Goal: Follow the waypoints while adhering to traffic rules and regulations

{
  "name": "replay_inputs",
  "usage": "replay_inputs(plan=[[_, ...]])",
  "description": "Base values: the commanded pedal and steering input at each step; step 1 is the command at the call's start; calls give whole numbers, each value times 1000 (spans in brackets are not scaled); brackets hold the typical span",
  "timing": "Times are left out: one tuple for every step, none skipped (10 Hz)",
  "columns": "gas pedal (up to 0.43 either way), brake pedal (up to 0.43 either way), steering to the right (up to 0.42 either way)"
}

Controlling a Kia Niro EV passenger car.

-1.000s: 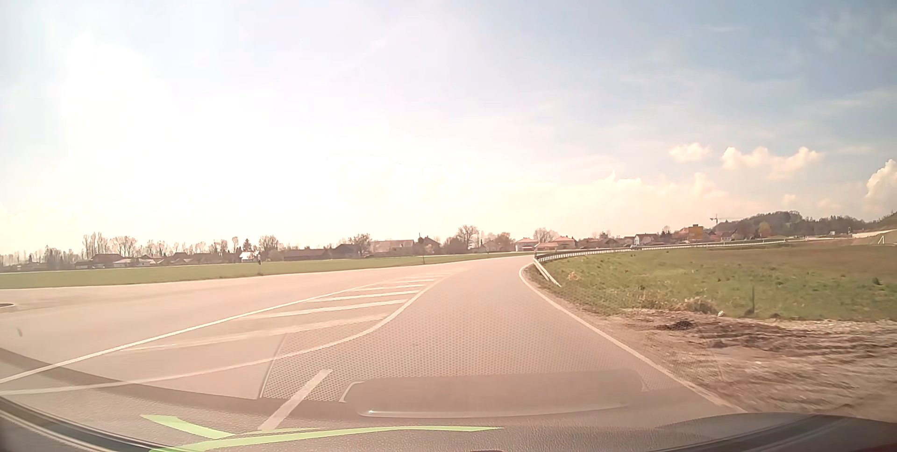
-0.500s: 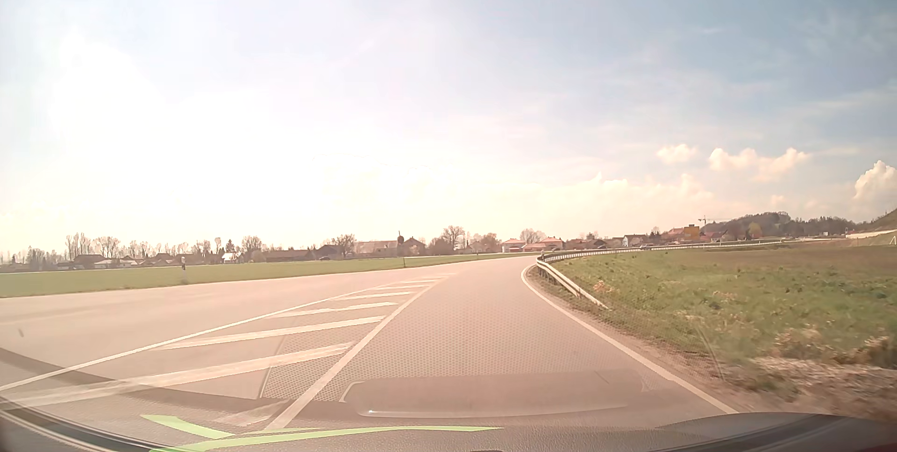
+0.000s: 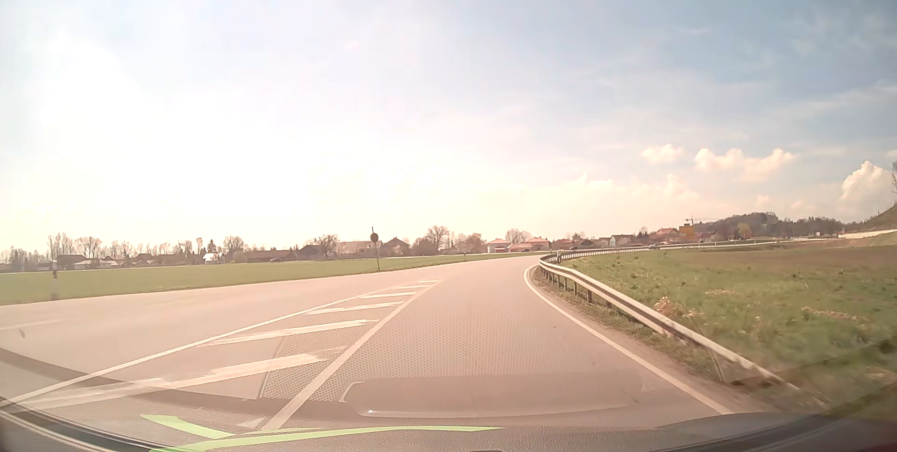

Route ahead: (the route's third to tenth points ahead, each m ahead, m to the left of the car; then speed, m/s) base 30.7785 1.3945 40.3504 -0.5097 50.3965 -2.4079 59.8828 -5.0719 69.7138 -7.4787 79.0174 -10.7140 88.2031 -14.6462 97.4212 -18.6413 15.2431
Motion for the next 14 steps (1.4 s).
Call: replay_inputs(plan=[[197, 0, 18], [197, 0, 19], [197, 0, 19], [197, 0, 20], [197, 0, 20], [197, 0, 21], [197, 0, 21], [197, 0, 22], [197, 0, 22], [197, 0, 23], [197, 0, 23], [197, 0, 23], [197, 0, 23], [197, 0, 23]])
